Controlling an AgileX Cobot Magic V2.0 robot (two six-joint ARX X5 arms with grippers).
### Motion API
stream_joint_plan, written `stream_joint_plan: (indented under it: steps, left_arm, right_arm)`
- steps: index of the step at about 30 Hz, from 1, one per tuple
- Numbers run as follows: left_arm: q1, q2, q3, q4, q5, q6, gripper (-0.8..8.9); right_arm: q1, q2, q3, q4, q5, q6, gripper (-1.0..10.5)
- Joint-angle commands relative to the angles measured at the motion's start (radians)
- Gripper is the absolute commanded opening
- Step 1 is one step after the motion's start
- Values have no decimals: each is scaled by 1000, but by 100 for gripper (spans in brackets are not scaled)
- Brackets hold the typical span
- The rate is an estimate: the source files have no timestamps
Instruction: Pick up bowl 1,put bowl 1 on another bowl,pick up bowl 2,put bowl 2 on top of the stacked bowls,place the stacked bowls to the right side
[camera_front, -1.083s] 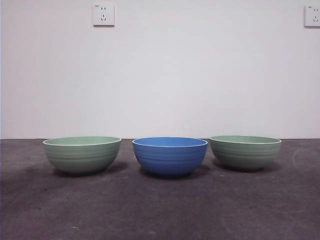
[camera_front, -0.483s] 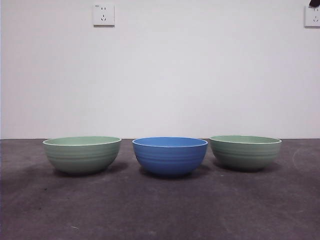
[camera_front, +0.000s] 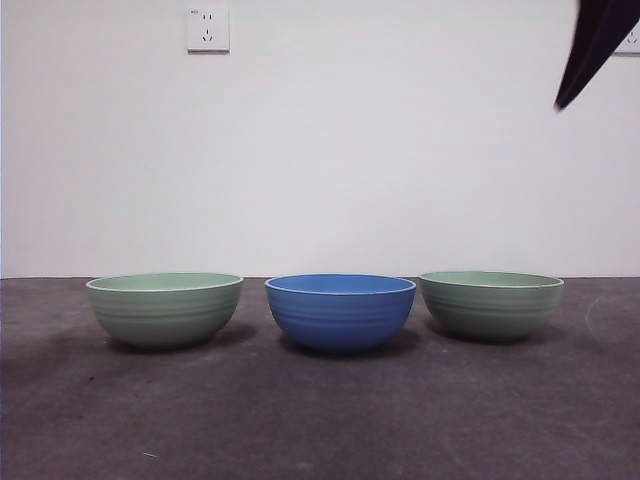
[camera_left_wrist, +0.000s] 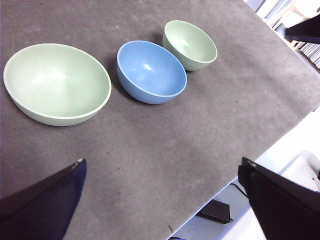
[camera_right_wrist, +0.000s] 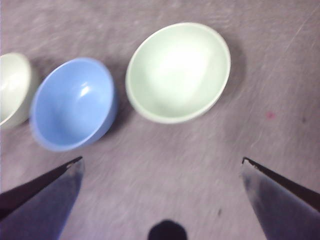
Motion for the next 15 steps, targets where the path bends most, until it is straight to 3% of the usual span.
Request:
stream_joint_plan:
  steps: [1,4,15]
  left_arm:
    - [-3,-1,1,-6,2,-6,598]
    - [-3,-1,1,-7,2,-6,598]
    - [-3,-1,1,-18,2,-6,598]
  right_arm:
    - [3,109,27,51,16,18,583]
    - [2,224,68,93,36,17,525]
    - [2,552,176,181,91,18,523]
